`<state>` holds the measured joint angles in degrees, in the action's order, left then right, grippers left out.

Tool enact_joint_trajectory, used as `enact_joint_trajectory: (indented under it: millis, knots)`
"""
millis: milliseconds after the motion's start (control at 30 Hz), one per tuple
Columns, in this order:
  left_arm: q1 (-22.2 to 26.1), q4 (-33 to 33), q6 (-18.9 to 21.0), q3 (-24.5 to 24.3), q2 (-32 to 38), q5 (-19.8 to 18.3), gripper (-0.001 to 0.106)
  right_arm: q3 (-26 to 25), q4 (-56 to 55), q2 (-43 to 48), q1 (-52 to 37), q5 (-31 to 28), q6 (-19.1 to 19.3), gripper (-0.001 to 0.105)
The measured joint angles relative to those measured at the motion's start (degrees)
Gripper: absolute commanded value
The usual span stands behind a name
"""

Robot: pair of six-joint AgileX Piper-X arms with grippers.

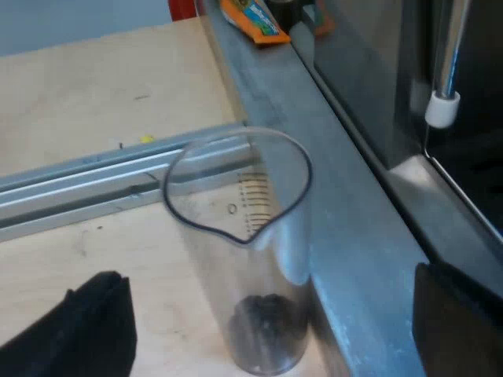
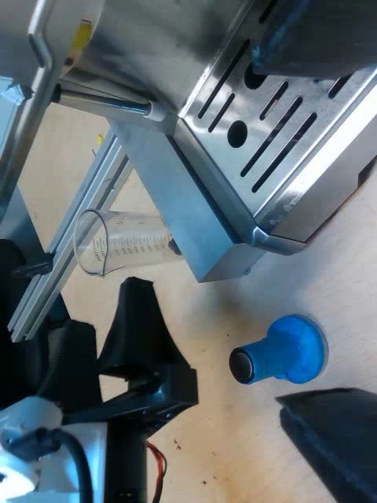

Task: Pour the beans into the coffee machine

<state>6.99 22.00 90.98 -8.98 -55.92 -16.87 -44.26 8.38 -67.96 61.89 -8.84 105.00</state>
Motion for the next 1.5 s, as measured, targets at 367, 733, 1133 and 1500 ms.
enact_joint_trajectory:
  millis: [367,733,1133,1500]
  knots:
    - [0.0,10.5,0.0,0.1,-11.2,-1.8,0.074,0.0,0.0,0.0,0.0,0.0,0.0,0.08]
    - [0.0,18.4,2.5,-1.9,-19.8,-1.9,0.074,0.0,0.0,0.0,0.0,0.0,0.0,0.08]
    - [0.0,18.4,2.5,-9.1,-26.8,-1.9,0.074,0.0,0.0,0.0,0.0,0.0,0.0,0.08]
    - [-0.5,12.6,2.3,-11.7,-26.9,-1.9,0.074,0.0,0.9,0.0,0.0,0.0,0.0,0.08]
